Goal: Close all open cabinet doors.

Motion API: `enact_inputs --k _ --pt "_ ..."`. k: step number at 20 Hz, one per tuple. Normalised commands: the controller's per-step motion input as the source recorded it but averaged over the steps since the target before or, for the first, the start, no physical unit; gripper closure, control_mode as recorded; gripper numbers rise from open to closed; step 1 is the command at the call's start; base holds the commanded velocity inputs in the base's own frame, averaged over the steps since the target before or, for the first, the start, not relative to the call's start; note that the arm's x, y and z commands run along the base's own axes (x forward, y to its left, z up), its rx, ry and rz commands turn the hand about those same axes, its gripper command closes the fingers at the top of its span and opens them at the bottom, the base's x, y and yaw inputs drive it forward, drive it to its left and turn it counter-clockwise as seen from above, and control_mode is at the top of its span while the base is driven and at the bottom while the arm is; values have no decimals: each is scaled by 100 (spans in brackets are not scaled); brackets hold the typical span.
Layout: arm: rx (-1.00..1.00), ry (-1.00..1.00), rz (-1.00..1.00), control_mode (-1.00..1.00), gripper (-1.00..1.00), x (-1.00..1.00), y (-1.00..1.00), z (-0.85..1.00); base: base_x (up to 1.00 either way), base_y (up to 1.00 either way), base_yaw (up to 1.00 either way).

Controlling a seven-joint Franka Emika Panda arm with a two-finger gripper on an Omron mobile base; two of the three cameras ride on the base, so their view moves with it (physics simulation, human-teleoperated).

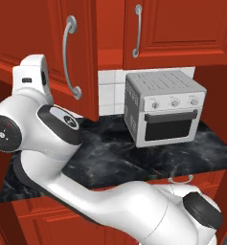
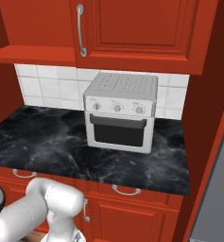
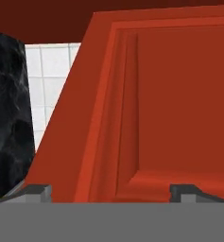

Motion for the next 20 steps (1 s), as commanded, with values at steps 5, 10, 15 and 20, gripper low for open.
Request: enact_inputs --k 5,10,15,20 --pt "-3 2 -5 -100 -100 49 3 0 0 0 0" --pt "-1 0 0 -100 -100 48 -18 0 0 0 0" --pt "0 0 0 -100 -100 50 -26 0 0 0 0" --pt "0 0 0 -100 -100 61 -30 0 0 0 0"
